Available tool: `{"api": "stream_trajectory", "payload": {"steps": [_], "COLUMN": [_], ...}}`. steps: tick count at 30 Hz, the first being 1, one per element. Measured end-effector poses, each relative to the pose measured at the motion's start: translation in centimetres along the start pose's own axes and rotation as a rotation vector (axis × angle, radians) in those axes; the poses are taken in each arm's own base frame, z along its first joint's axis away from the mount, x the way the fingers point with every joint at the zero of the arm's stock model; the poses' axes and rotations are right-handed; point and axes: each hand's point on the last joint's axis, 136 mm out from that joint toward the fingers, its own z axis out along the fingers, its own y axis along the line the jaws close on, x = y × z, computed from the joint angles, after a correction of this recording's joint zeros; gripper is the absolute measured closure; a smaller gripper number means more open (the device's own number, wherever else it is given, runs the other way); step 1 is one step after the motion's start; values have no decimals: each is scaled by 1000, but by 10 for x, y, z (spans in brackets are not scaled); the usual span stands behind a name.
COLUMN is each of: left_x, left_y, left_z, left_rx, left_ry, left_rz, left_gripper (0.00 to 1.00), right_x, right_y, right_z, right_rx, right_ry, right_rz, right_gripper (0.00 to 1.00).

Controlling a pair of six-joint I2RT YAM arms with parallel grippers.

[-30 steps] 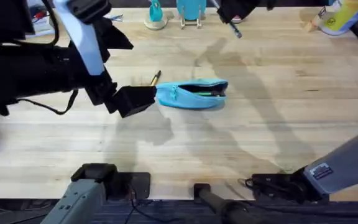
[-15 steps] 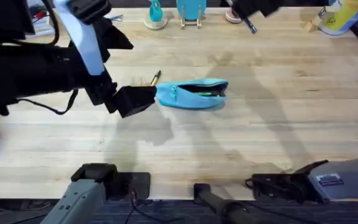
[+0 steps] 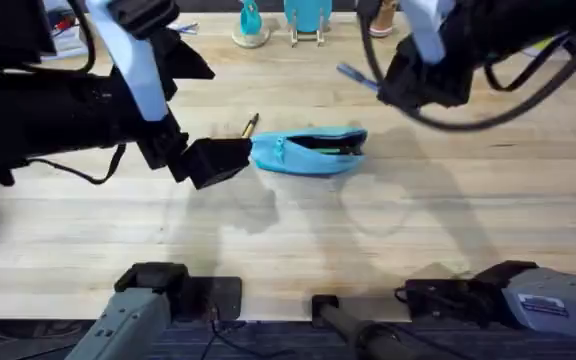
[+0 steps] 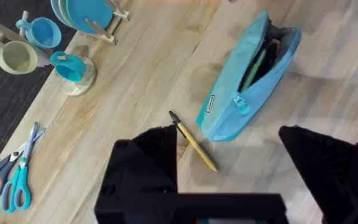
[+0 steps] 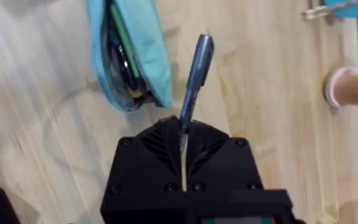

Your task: Unzip the bag, pick up the pens from the table one at a time and place them inside, then zip the bag closed.

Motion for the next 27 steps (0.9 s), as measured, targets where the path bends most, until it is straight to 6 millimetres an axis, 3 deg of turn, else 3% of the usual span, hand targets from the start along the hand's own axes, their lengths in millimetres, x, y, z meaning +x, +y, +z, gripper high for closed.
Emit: {"api": "stream_trajectory", "payload": {"steps": [13, 27], "left_x": [0, 0], "left_y": [0, 0], "left_z": [0, 0], "left_rx": [0, 0], "left_ry": [0, 0], "left_rz": [0, 0], "left_gripper": [7, 8], "right_x": [16, 8], "right_y": [44, 71], "right_z": [52, 64], "right_rx": [-114, -169], "right_ry": [33, 22], "right_rz": [-178, -316], "right_gripper": [970, 970]}}
